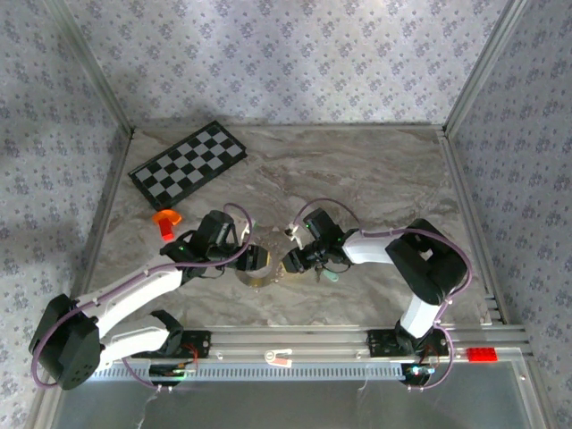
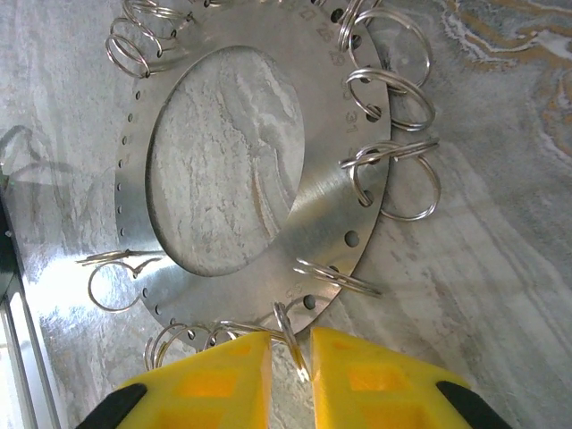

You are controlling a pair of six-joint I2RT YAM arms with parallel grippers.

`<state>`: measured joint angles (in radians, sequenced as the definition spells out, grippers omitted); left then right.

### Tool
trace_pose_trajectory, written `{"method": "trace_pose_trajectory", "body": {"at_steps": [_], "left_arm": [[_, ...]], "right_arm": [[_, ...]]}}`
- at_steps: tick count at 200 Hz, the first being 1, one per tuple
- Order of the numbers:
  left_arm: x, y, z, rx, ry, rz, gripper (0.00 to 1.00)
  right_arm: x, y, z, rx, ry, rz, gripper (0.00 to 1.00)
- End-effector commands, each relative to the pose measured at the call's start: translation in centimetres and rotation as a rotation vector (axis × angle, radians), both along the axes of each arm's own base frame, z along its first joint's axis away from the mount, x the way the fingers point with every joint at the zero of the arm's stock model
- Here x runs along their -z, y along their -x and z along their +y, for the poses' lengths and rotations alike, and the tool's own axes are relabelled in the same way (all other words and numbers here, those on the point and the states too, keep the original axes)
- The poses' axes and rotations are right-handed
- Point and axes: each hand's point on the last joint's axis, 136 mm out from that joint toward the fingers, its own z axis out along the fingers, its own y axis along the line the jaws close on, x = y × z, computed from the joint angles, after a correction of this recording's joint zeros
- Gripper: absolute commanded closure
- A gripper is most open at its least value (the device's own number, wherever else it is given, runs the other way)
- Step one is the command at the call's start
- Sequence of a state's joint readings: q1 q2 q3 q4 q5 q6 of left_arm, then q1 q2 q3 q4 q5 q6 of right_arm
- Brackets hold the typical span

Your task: Put the keys on the keyring

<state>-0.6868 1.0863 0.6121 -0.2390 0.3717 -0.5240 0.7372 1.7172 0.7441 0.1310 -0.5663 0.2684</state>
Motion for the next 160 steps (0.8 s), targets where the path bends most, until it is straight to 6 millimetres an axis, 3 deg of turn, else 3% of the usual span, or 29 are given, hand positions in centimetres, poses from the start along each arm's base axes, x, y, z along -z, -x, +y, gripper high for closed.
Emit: {"method": "trace_pose_trajectory", "body": {"at_steps": [1, 121, 160], "left_arm": [[-0.4, 0.2, 0.0, 0.01, 0.016, -0.005, 0.54], [-0.4, 0.3, 0.1, 0.007, 0.025, -0.005, 0.54], [-0.8, 0.3, 0.0, 0.012, 0.033, -0.015, 0.54]], "right_arm": [[-0.2, 0.6, 0.4, -0.044, -0.003, -0.005, 0.81], [-0.9, 1.3, -0.4, -0.076, 0.031, -0.099, 0.9], [-1.6, 1.6, -0.7, -0.096, 0.028, -0.15, 1.0]]}}
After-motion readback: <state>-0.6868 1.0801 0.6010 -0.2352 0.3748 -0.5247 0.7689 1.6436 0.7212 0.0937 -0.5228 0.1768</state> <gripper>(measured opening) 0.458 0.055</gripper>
